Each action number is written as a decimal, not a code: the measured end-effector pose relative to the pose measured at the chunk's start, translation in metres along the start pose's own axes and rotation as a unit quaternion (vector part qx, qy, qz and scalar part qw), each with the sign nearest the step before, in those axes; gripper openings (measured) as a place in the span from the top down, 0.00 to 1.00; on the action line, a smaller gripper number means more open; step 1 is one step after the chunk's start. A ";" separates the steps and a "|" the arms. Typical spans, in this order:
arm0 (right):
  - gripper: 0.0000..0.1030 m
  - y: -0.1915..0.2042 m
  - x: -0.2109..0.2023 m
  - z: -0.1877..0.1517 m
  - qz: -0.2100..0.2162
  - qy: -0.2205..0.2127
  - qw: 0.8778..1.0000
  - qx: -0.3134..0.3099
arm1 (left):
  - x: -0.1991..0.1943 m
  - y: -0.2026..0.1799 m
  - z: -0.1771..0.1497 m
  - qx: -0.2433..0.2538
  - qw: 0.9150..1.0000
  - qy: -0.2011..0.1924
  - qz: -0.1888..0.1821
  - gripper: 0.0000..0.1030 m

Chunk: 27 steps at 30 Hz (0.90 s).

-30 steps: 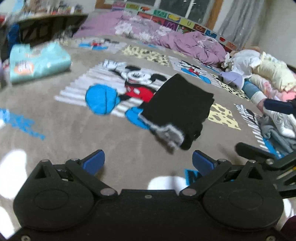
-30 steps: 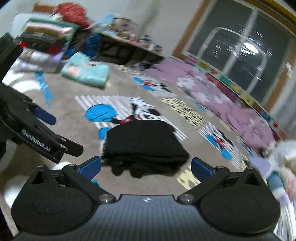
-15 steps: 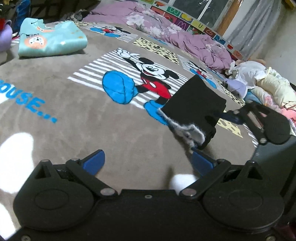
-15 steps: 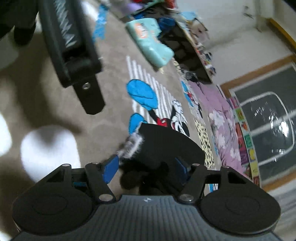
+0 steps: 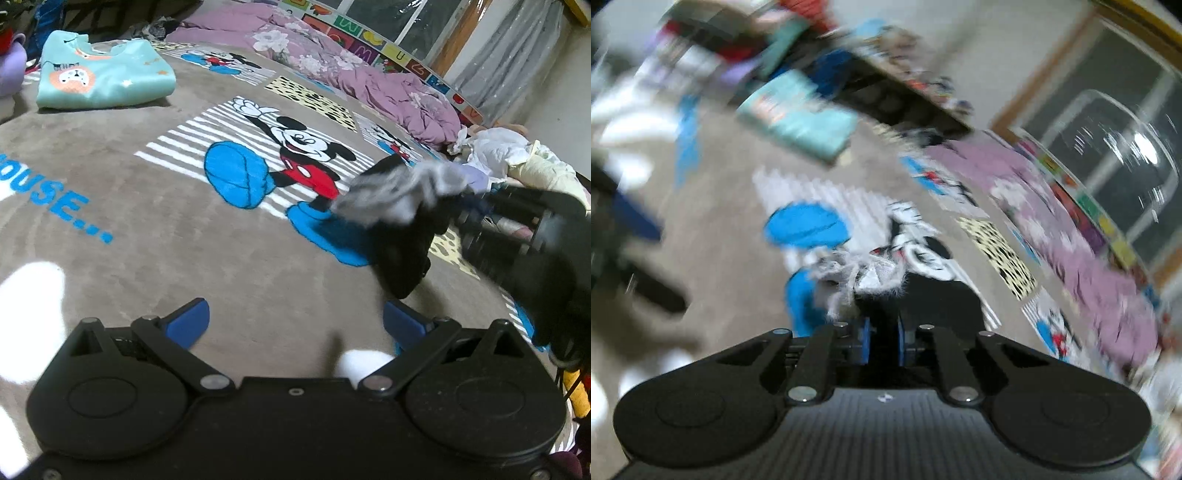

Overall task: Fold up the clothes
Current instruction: 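Lift the cuff with the right tool while the left tool grasps the black fabric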

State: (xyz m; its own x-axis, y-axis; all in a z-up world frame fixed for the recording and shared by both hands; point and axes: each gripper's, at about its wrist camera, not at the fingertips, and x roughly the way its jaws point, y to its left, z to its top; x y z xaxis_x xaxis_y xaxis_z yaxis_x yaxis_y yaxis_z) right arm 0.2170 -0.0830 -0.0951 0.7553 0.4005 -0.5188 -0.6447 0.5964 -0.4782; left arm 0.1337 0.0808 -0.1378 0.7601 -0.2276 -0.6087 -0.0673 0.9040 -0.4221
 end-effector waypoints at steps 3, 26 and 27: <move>0.86 -0.036 -0.003 -0.001 -0.001 -0.013 0.996 0.084 | 0.002 -0.002 -0.001 0.002 1.000 0.000 -0.004 0.01; 0.86 -0.200 -0.009 -0.104 0.006 -0.066 0.863 0.500 | 0.072 -0.090 0.013 0.133 0.991 0.006 -0.014 0.19; 0.86 -0.201 -0.008 -0.107 0.008 -0.068 0.860 0.506 | 0.079 -0.092 0.015 0.135 0.991 0.012 -0.014 0.24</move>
State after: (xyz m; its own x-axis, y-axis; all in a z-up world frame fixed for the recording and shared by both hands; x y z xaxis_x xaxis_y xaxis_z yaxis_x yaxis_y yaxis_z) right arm 0.3284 -0.2806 -0.0707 0.7980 0.4511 -0.3996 -0.2748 0.8625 0.4250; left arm 0.2098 -0.0147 -0.1377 0.7435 -0.2603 -0.6160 0.1316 0.9601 -0.2468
